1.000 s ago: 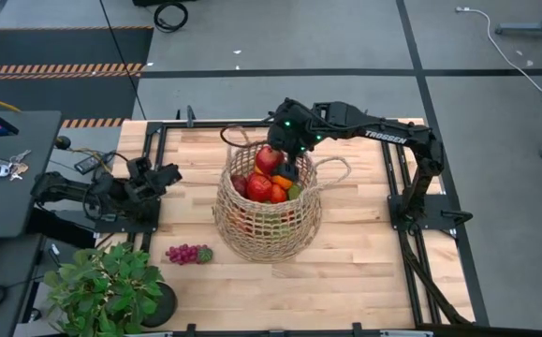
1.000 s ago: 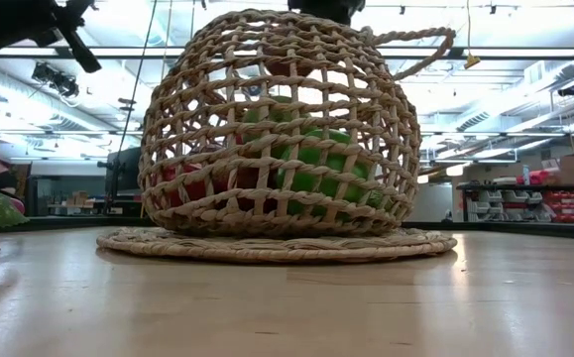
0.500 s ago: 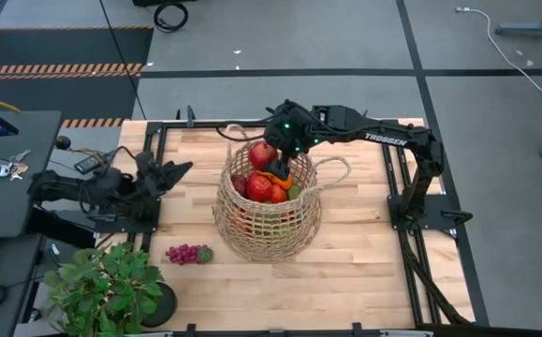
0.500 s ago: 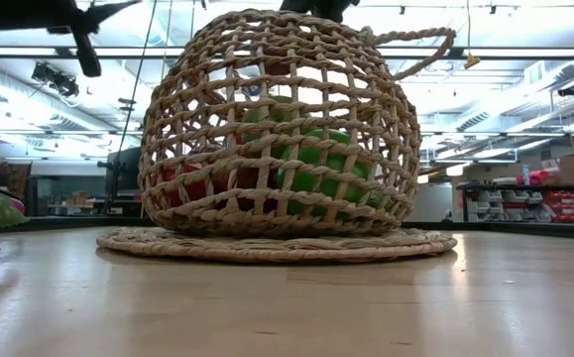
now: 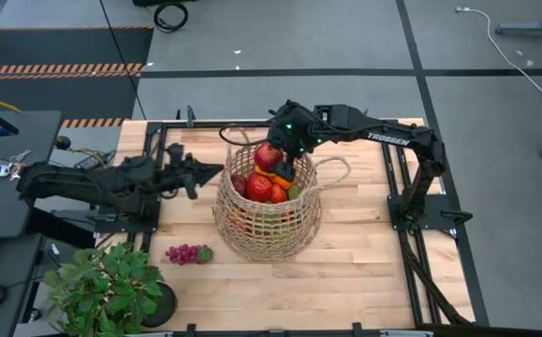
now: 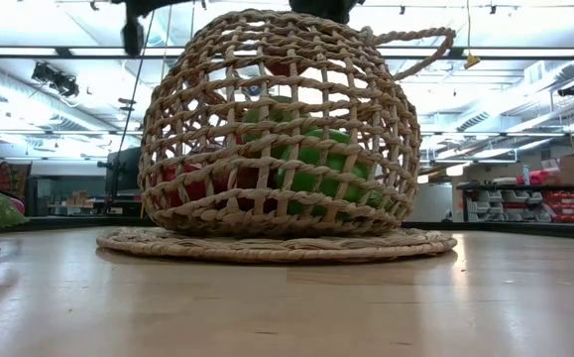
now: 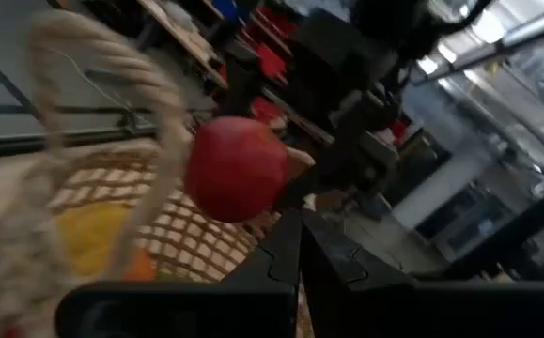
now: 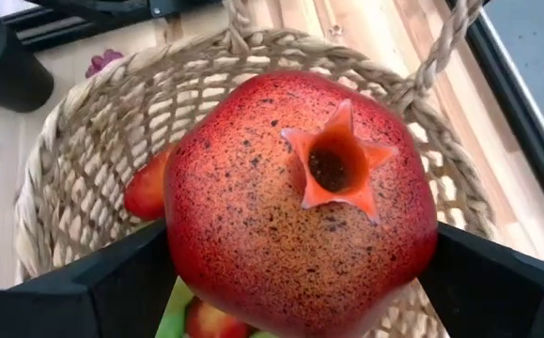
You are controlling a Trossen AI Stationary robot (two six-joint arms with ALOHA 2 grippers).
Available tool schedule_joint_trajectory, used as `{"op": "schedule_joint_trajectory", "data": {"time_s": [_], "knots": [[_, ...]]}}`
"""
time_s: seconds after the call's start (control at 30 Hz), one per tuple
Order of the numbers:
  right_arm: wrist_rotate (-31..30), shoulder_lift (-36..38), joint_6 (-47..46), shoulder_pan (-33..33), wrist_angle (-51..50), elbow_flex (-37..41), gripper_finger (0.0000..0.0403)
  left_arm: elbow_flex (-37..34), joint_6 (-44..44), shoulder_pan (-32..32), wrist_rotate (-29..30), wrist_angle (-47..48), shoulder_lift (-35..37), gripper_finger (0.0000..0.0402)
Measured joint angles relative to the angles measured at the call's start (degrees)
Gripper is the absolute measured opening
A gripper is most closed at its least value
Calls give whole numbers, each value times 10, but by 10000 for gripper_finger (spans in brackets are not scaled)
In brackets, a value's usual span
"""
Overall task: Build produce basket
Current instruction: Put the red pomegranate into the brown basket
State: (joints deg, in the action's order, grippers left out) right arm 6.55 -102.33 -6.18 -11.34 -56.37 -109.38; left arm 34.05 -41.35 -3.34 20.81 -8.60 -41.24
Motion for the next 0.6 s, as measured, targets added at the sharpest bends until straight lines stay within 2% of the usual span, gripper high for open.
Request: {"op": "schedule_joint_trajectory", "data": {"time_s": [0.13, 0.6], "knots": [[0, 8, 19, -5, -14, 0, 398, 52, 7, -1, -20, -1, -74, 12], [24, 2, 49, 40, -15, 0, 398, 231, 58, 2, -13, 0, -313, 11]]}}
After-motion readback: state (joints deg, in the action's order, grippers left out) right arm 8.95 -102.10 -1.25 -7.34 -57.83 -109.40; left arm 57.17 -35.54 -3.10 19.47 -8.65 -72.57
